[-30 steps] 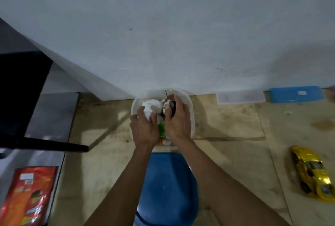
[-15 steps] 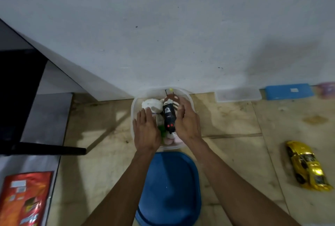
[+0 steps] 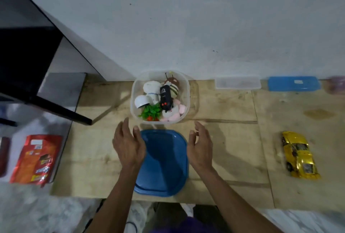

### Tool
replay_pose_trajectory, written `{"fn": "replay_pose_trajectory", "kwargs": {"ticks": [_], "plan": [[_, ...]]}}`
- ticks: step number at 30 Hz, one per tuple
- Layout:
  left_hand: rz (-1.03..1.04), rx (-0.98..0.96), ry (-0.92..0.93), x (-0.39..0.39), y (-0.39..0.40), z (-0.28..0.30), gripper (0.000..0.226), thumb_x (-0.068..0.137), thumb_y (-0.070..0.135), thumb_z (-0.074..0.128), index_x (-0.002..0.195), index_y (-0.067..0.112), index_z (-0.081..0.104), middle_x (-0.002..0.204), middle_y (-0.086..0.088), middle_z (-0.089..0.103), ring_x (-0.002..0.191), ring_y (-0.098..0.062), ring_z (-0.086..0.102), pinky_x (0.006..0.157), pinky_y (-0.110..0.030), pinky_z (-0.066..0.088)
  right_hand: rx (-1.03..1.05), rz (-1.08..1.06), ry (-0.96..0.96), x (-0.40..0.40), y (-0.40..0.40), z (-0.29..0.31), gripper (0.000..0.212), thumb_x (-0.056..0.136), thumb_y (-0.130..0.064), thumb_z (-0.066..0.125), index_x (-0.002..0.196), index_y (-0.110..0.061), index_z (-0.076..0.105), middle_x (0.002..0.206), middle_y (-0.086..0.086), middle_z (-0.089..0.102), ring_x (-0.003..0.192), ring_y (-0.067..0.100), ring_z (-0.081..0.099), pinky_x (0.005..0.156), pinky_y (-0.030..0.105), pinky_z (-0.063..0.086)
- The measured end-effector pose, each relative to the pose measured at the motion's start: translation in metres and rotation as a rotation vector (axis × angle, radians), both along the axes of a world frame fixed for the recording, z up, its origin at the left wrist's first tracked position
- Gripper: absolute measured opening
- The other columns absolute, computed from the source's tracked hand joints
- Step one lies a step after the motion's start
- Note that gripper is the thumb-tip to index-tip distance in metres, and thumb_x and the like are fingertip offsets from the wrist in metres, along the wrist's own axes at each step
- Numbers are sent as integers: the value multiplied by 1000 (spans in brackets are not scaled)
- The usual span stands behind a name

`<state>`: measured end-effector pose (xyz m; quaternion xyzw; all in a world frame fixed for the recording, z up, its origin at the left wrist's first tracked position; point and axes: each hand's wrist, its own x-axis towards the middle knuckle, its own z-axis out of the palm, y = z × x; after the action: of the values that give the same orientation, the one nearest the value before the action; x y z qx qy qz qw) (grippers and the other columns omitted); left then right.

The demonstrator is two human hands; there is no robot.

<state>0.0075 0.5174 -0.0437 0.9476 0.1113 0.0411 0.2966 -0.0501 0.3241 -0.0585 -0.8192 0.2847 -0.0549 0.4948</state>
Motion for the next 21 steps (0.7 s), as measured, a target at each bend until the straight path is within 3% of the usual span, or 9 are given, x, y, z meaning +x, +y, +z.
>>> {"fn": "replay_pose_trajectory", "kwargs": {"ticks": [3,7,11,15,18,21], "plan": [[74,29,285,-46,16,-14,54,105,39,41,149,9,39,148,-23,44,133,-46,44,105,-60,39,38,108,183,-35,5,-19,47,104,-28,44,150,-27,37,148,7,46,135,25,44,111,40,39],[69,23,546,-77,37,-33,61,103,46,41,152,11,30,149,-23,40,134,-47,39,104,-60,38,60,202,297,-68,15,-28,55,104,-31,42,156,-32,22,153,6,39,138,24,40,114,44,37],[-4,23,592,-80,49,-45,60,102,42,46,150,9,30,144,-25,45,131,-49,41,106,-58,35,102,237,353,-70,23,-26,55,104,-32,40,156,-31,23,149,0,45,137,24,38,114,44,36],[-6,-56,621,-72,49,-32,62,101,39,50,152,11,28,147,-27,42,134,-48,36,109,-56,32,171,196,370,-68,37,-27,51,100,-40,40,150,-36,30,145,3,50,129,24,49,107,46,45],[34,-105,662,-70,53,-23,69,101,40,52,157,11,23,150,-29,36,138,-47,30,115,-53,26,173,145,362,-70,47,-19,55,103,-34,44,155,-26,27,156,3,38,139,26,40,114,43,37],[15,-144,615,-79,63,-17,78,93,43,66,155,15,29,143,-24,35,132,-46,34,112,-52,35,173,66,317,-77,60,-9,59,103,-31,48,157,-20,25,159,4,29,144,25,33,117,39,32]]}}
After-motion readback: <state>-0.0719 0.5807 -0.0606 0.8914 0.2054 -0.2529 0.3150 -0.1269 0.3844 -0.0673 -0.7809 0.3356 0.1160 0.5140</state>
